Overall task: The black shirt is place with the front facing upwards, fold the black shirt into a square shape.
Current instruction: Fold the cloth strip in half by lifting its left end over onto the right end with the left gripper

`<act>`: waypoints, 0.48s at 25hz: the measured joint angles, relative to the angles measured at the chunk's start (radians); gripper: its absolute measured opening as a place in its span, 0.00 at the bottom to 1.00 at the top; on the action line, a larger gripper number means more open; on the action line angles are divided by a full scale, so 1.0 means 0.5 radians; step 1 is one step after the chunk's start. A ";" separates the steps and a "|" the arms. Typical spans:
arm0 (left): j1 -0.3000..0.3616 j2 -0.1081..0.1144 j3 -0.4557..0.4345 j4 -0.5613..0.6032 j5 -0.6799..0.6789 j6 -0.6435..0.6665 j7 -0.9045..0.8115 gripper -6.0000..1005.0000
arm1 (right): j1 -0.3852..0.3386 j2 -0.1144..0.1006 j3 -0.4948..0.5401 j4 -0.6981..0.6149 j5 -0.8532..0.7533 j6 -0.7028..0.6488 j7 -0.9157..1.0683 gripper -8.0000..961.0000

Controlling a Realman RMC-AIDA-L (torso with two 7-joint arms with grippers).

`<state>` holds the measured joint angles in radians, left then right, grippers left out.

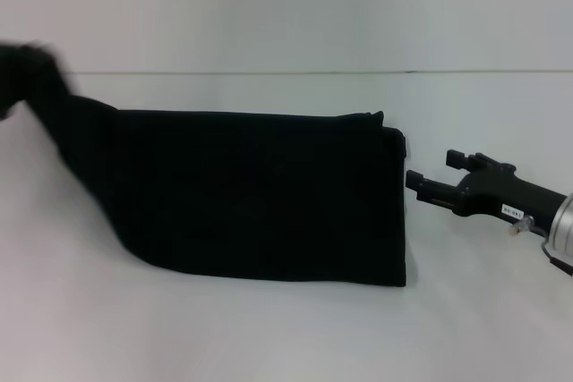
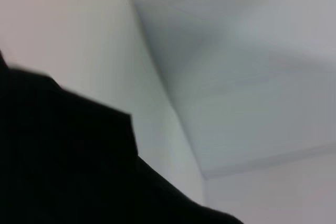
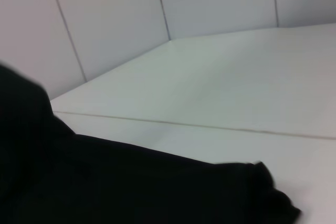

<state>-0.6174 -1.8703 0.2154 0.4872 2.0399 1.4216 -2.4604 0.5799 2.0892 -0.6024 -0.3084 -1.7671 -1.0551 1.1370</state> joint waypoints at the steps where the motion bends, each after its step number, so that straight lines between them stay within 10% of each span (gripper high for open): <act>1: -0.070 -0.022 0.043 0.000 -0.001 0.007 0.003 0.04 | -0.012 0.000 0.008 0.001 0.000 0.001 0.000 0.94; 6: -0.371 -0.186 0.324 -0.011 0.000 -0.010 0.034 0.04 | -0.074 0.000 0.039 0.003 0.000 -0.006 0.000 0.94; 12: -0.423 -0.502 0.680 -0.056 0.005 -0.241 0.093 0.05 | -0.111 -0.002 0.046 0.003 -0.007 -0.016 0.013 0.93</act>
<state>-0.8288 -2.1215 0.5553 0.4594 2.0426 1.3013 -2.4141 0.5243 2.0880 -0.5793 -0.3067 -1.7705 -1.0628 1.1434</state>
